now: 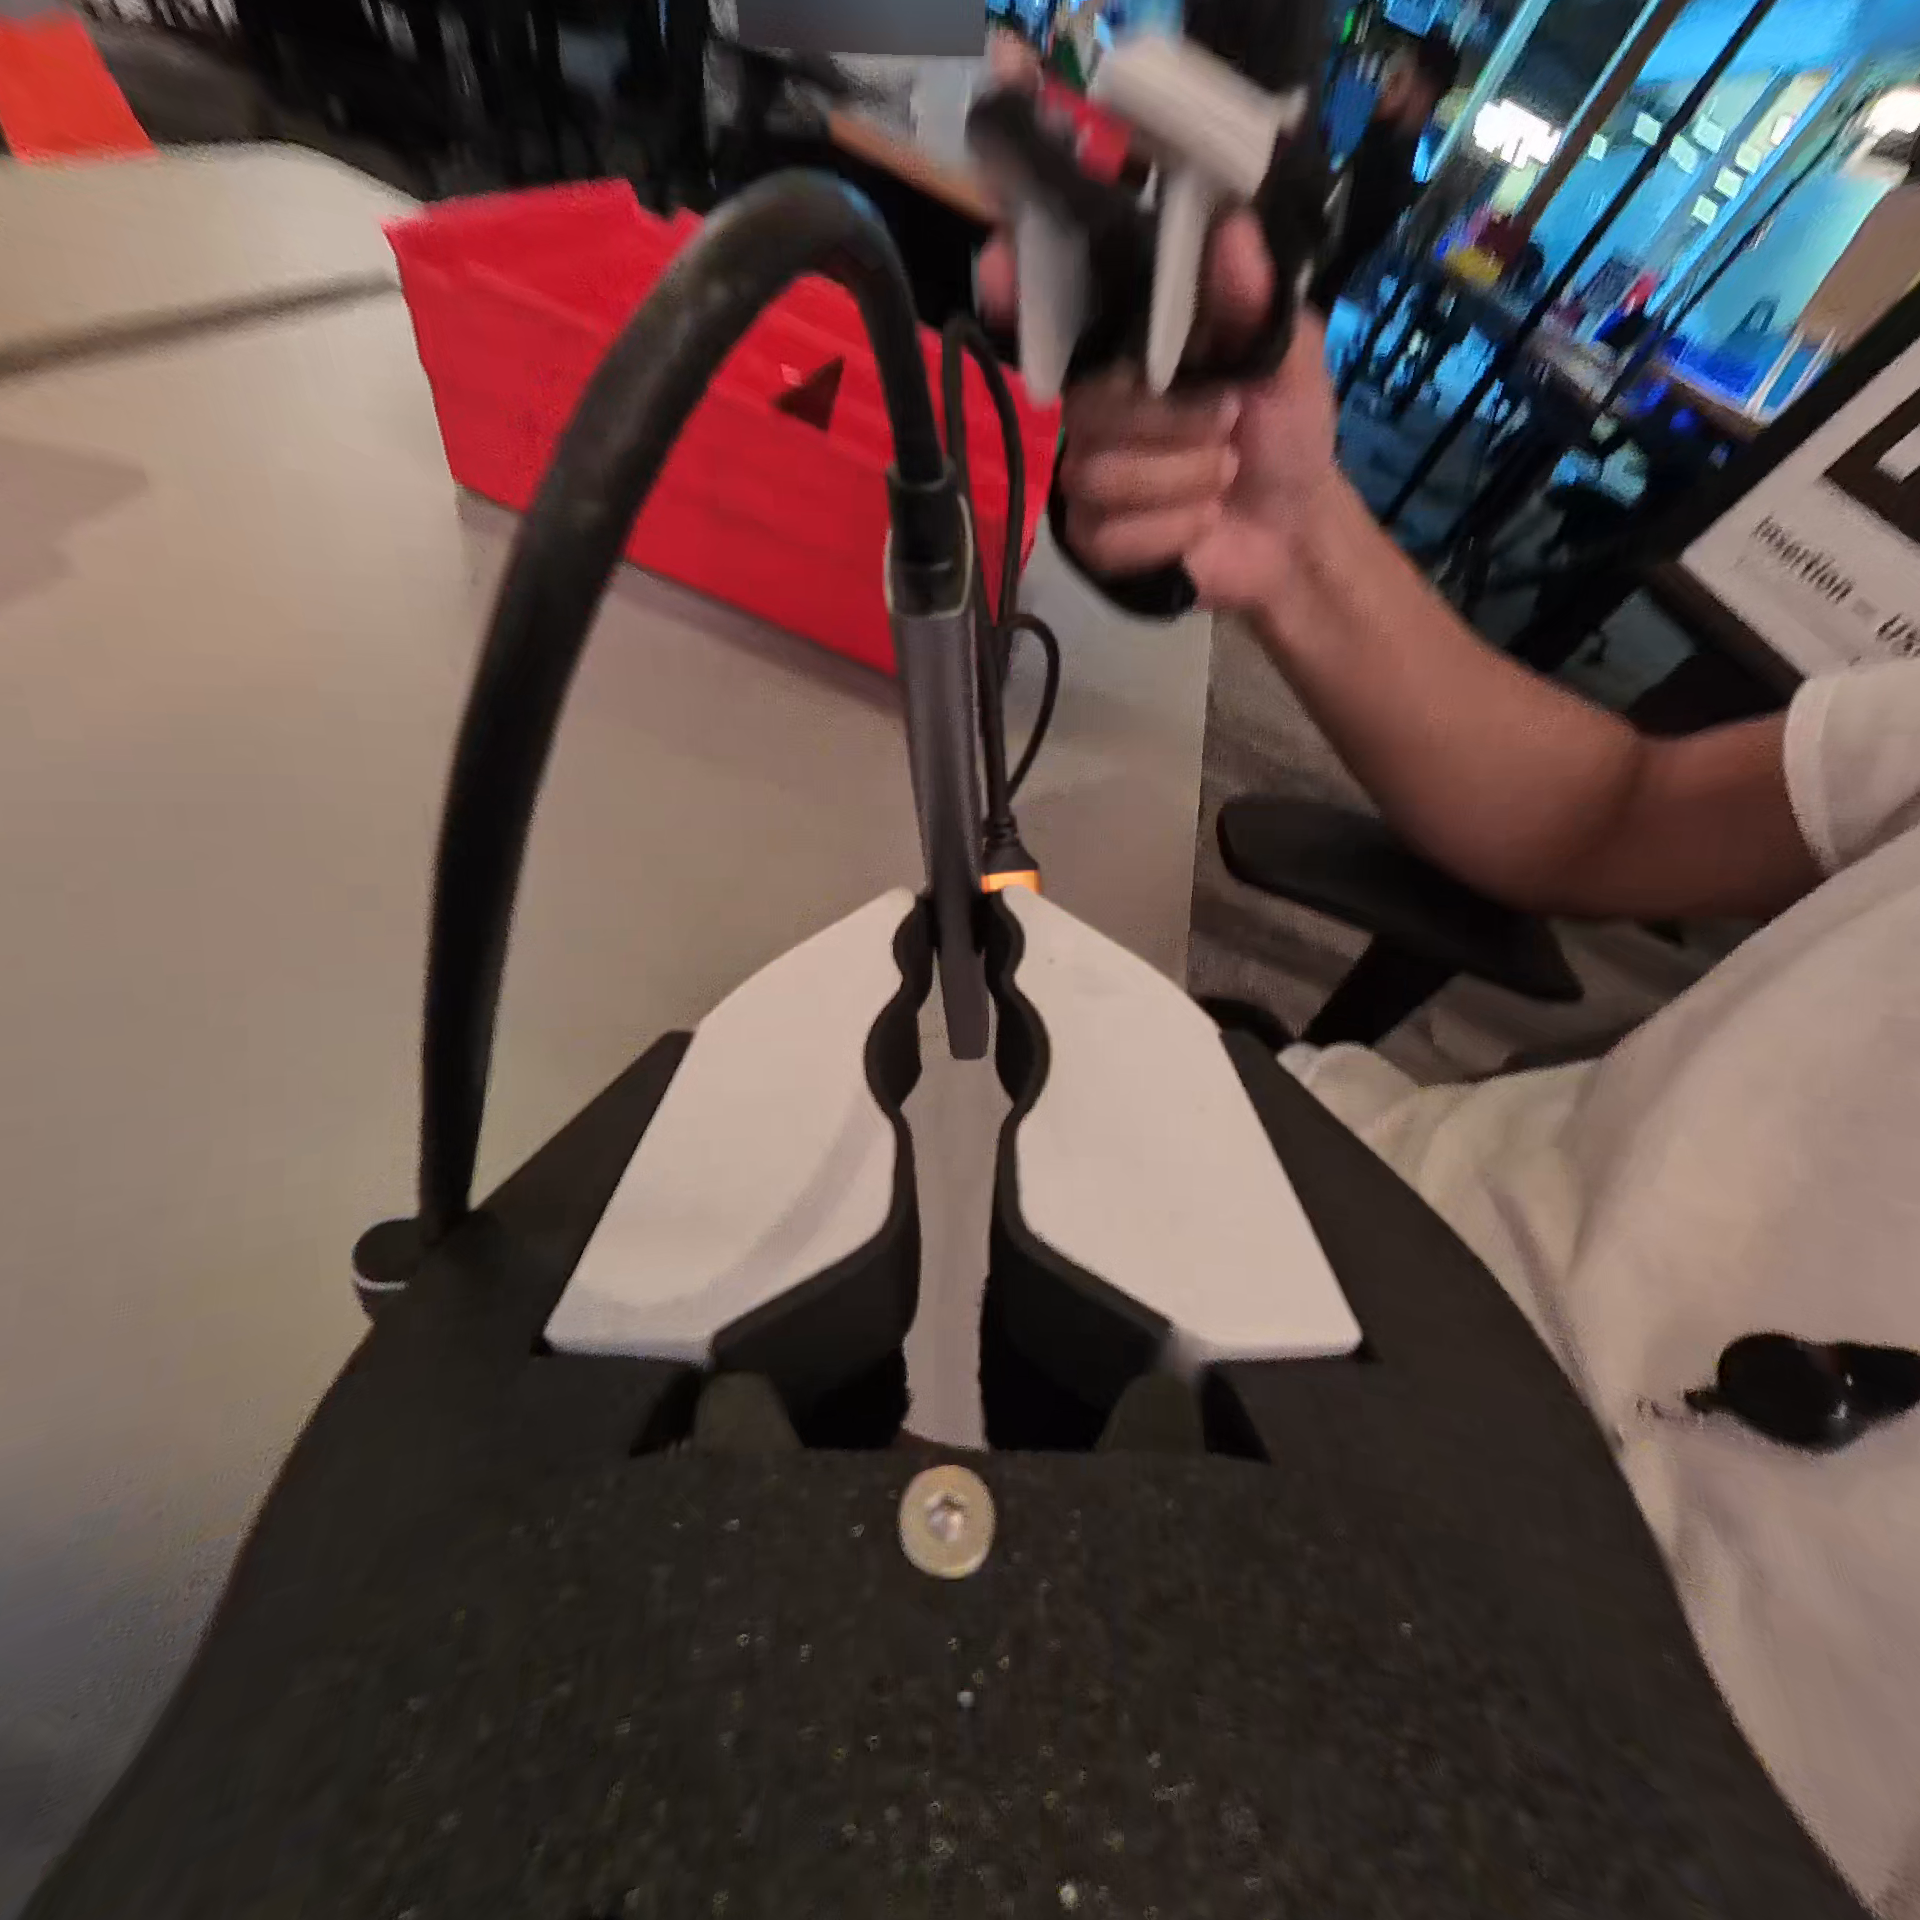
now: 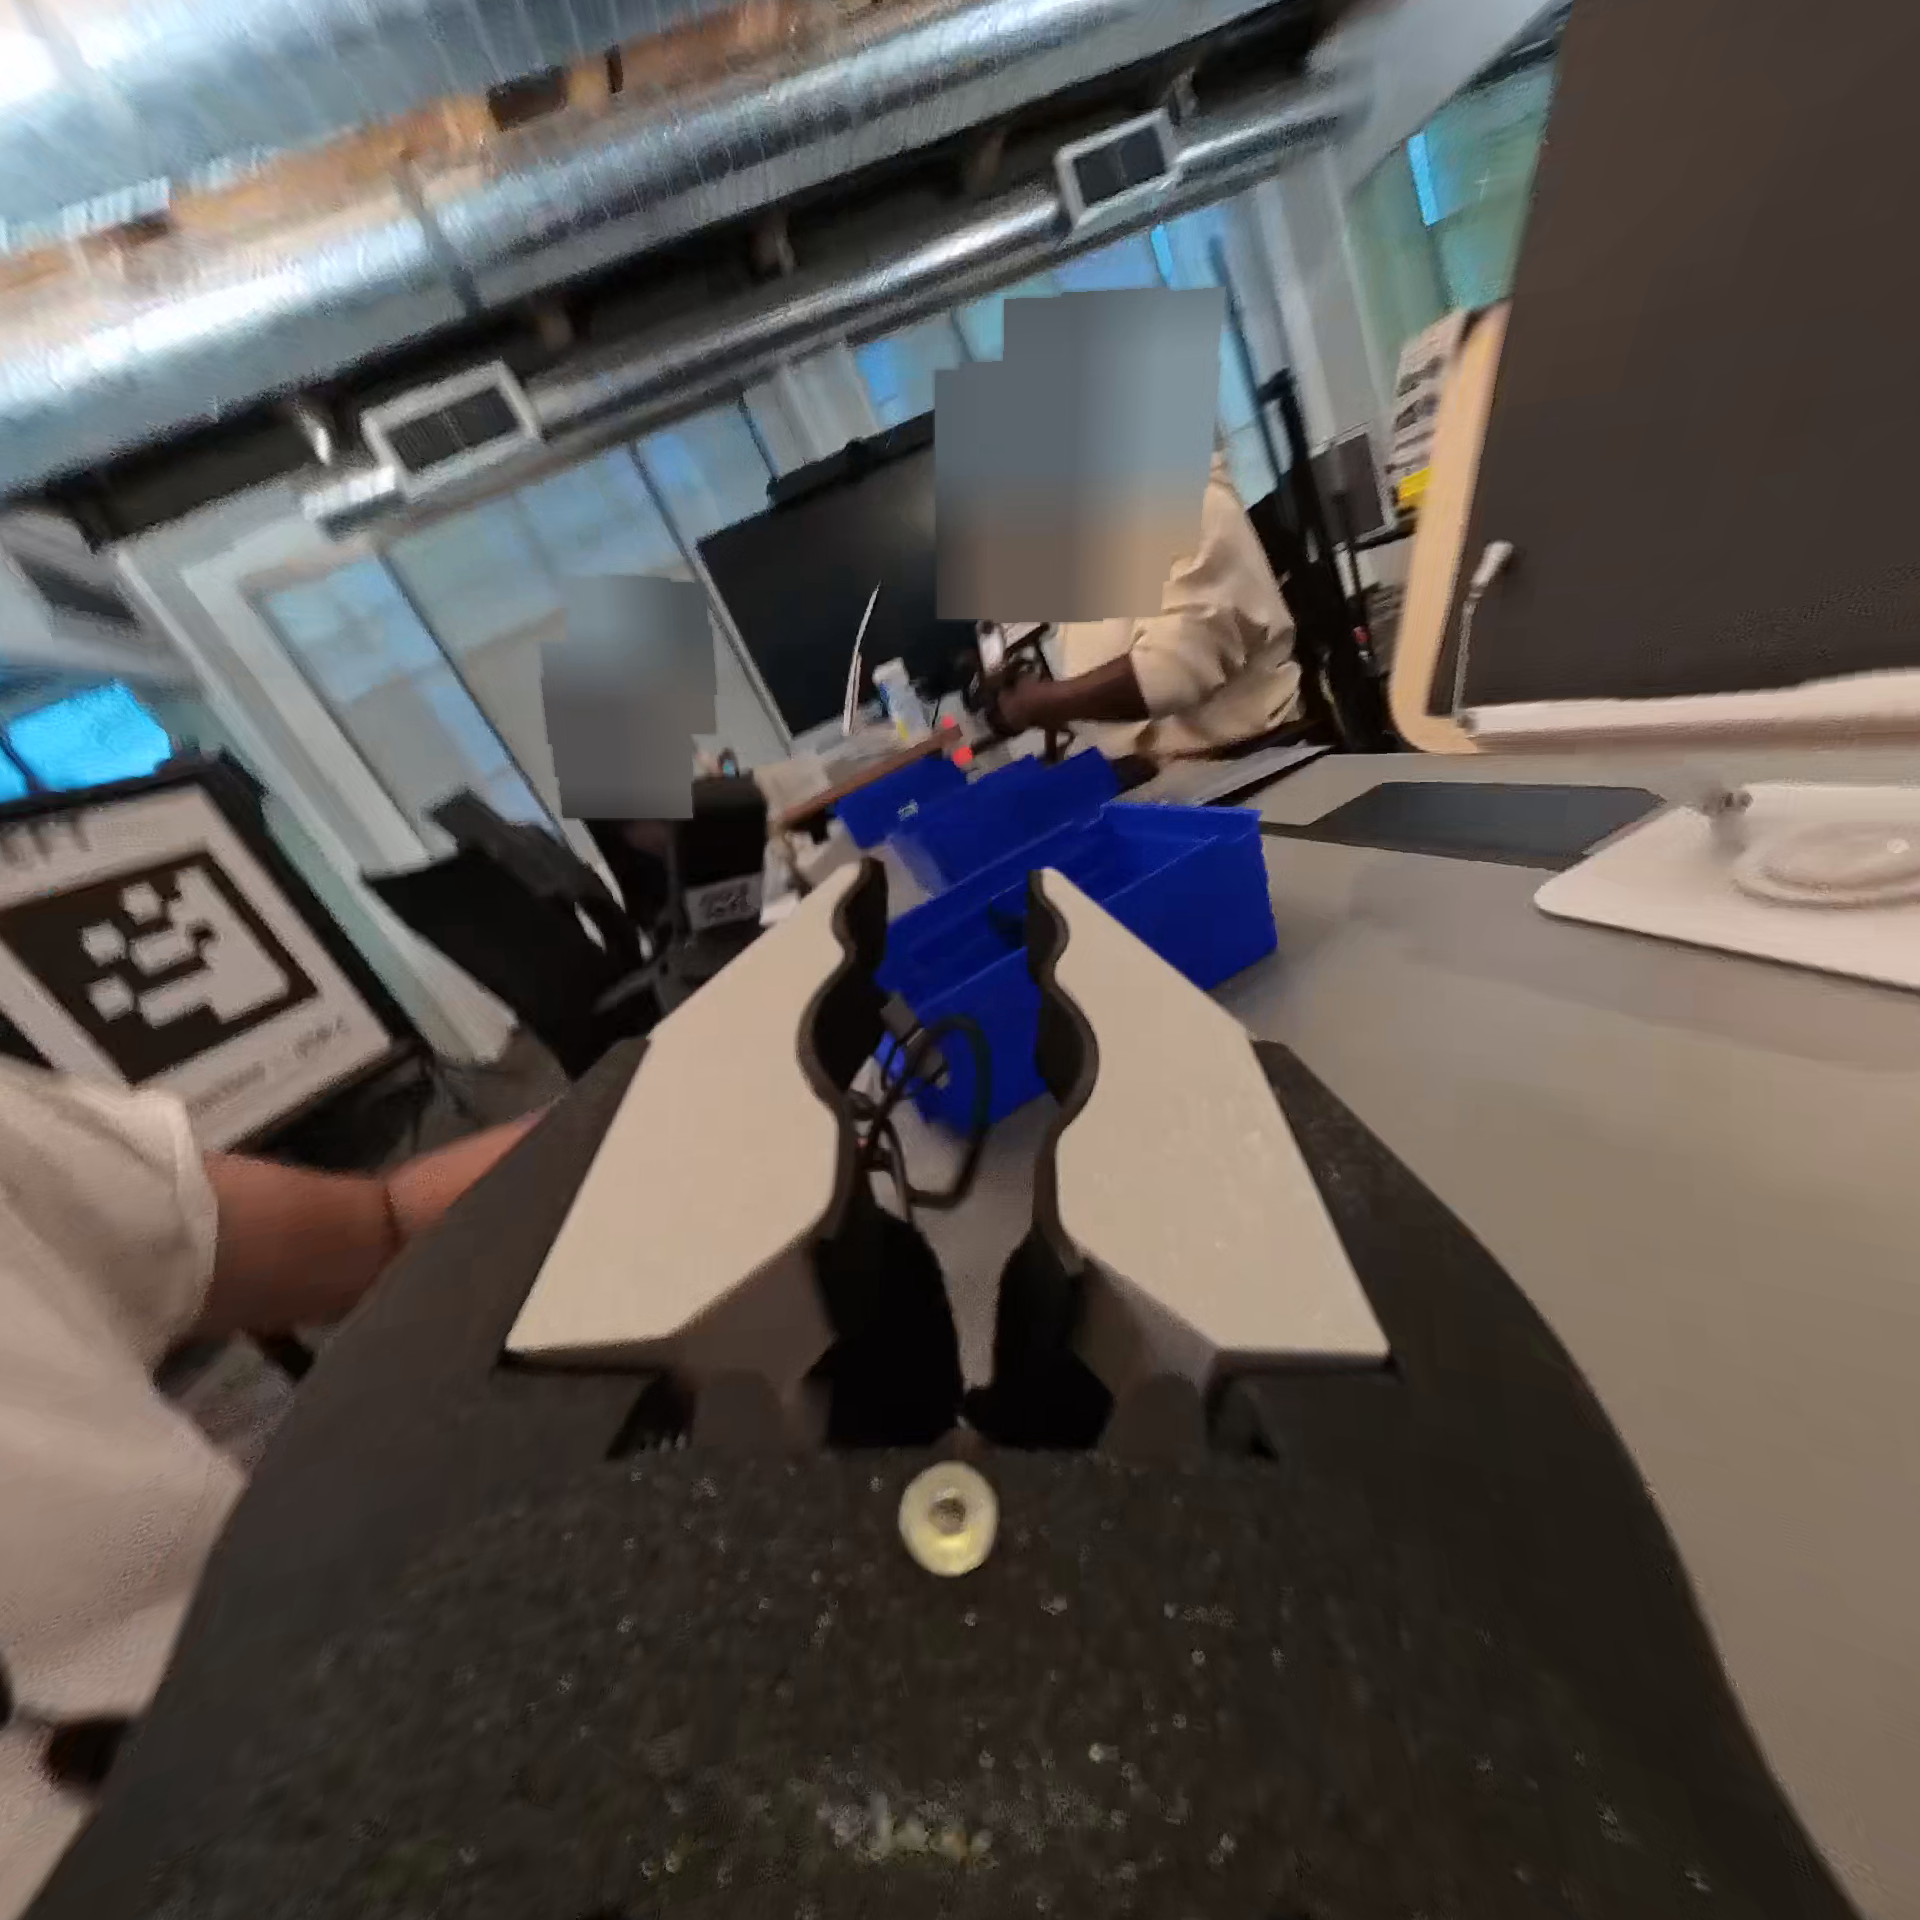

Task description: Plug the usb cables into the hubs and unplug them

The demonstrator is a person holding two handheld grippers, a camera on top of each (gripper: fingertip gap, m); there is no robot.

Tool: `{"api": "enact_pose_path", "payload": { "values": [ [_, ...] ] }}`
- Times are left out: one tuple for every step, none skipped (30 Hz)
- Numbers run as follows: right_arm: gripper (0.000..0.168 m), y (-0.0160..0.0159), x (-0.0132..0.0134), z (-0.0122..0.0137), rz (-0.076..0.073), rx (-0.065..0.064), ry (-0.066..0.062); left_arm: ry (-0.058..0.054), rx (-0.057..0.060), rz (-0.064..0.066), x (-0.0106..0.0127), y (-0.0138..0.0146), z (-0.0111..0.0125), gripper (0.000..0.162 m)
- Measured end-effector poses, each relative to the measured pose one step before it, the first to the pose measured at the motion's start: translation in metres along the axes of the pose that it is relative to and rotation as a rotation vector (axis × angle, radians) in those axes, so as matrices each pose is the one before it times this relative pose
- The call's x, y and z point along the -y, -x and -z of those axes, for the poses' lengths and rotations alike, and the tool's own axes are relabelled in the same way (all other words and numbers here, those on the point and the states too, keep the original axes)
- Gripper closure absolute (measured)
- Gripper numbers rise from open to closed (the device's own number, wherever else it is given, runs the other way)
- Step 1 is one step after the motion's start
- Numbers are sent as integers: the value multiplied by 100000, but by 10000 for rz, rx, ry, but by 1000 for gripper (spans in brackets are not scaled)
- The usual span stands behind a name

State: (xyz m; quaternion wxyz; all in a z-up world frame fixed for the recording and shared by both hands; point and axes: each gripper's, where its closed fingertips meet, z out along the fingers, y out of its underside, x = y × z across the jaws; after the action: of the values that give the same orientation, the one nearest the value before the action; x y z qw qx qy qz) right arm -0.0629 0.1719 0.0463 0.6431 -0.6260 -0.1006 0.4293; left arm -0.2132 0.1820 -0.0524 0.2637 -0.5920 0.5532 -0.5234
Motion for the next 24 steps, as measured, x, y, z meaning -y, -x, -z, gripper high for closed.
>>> {"api": "enact_pose_path", "payload": {
  "values": [
    [142, 1182, -539, -246, 299, 319, 601, 406, -80, -127, -755, -129, -377, 153],
    [135, 1373, -1074, -677, 59, 488, 754, 338, -13, -169, -598, -84, -435, 153],
    [132, 1449, -1412, -1033, 160, 538, 737, 254, 43, -184, -429, -53, -438, 153],
    [132, 989, -1630, -1277, 538, 232, 740, 194, 29, -200, -296, -113, -419, 153],
    [132, 278, -1714, -1385, 809, -227, 710, 163, -1, -202, -201, -166, -388, 153],
    [130, 320, -1883, -1358, 763, -133, 839, 135, -10, -235, -151, -229, -334, 153],
    [130, 485, -1609, -1224, 436, 103, 741, 101, -9, -233, -98, -264, -276, 153],
    [132, 423, -1085, -1003, 184, 160, 443, 117, 21, -226, -135, -246, -238, 153],
    [137, 218, -824, -729, 193, 112, 280, 161, 144, -318, -214, -113, -229, 153],
    [143, -136, -779, -500, 282, -69, 233, 202, 276, -424, -314, 8, -231, 153],
    [146, -383, -923, -382, 307, -222, 336, 216, 226, -431, -341, -103, -219, 153],
    [148, -61, -1097, -369, 260, -33, 467, 123, 128, -358, -243, -246, -199, 153],
    [147, 243, -1211, -399, 254, 88, 590, -41, 110, -244, -70, -235, -166, 153],
    [145, 308, -847, -395, 317, 27, 443, -96, -33, -105, -15, -339, -123, 153],
    [144, 370, -396, -321, 319, 25, 191, -84, -151, 5, -33, -382, -128, 153],
    [145, 368, 73, -193, 234, 80, -53, -71, -140, 40, -60, -293, -143, 153],
    [151, 208, 546, 32, 40, 86, -349, -42, -114, 35, -87, -227, -143, 153],
    [158, 282, 381, 109, -120, 264, -265, -41, -13, 8, -66, -55, -123, 153],
    [162, 71, -75, 15, -200, 153, 22, -47, 43, 51, -9, 88, -50, 153],
    [162, 33, -84, 12, -28, 72, 37, -52, -34, 94, 4, 17, -41, 153],
    [162, -29, -42, 43, 86, -35, -9, -85, -37, 64, 13, -11, -64, 153],
    [162, -11, -73, 50, 69, -30, 7, -107, -19, 56, 26, -15, -74, 153],
    [162, 62, -65, 57, -24, 46, 10, -112, -54, 86, 24, -61, -76, 153],
    [162, 70, 26, 86, -71, 45, -39, -124, -86, 99, 61, -97, -54, 153]
  ]
}}
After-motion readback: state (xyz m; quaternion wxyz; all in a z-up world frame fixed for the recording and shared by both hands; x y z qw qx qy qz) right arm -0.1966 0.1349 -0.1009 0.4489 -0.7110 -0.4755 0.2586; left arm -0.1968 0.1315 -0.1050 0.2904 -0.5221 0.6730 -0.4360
